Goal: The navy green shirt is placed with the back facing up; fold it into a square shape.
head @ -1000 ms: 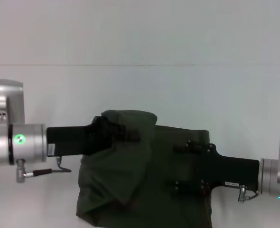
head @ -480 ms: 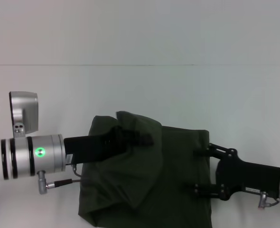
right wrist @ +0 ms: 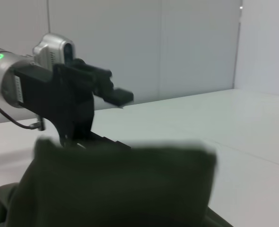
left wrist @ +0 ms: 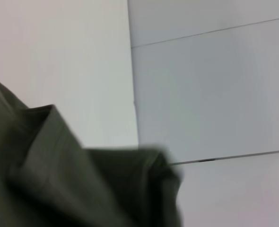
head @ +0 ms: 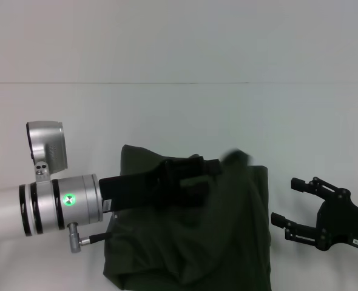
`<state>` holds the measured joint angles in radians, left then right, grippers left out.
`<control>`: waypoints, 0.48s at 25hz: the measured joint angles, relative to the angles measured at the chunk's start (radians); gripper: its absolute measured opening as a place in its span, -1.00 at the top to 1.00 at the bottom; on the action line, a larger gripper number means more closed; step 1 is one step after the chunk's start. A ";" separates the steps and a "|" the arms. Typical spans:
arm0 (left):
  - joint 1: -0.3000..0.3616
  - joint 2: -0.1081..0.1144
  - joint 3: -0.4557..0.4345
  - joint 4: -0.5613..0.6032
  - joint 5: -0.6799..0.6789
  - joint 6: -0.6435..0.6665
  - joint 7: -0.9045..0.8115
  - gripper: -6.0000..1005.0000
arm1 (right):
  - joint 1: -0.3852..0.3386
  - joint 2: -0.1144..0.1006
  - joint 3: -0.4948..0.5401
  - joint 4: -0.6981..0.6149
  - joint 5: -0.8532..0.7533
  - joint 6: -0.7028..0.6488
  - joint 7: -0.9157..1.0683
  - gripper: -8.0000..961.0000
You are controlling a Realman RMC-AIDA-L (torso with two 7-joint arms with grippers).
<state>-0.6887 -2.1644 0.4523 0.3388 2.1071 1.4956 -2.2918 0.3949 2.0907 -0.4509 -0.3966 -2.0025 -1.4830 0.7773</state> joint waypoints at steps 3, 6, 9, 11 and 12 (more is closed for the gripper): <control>-0.007 0.001 0.001 -0.025 -0.022 0.014 0.000 -0.12 | -0.009 0.000 0.013 0.000 0.001 -0.001 0.000 -0.87; -0.016 0.000 0.004 -0.032 -0.031 0.051 -0.004 -0.37 | -0.014 0.000 0.028 0.000 0.002 -0.003 0.000 -0.87; -0.018 0.006 0.001 -0.016 -0.033 0.100 -0.004 -0.73 | -0.021 0.000 0.041 0.001 0.002 -0.007 0.001 -0.87; -0.015 0.019 0.001 0.009 -0.033 0.137 0.007 -0.87 | -0.024 0.000 0.052 0.000 0.002 -0.014 0.009 -0.87; -0.010 0.030 0.003 0.022 -0.033 0.156 0.020 -0.87 | -0.025 -0.001 0.059 -0.001 0.002 -0.020 0.022 -0.87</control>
<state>-0.6991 -2.1342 0.4552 0.3608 2.0742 1.6514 -2.2717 0.3697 2.0895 -0.3922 -0.3979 -2.0002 -1.5035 0.7992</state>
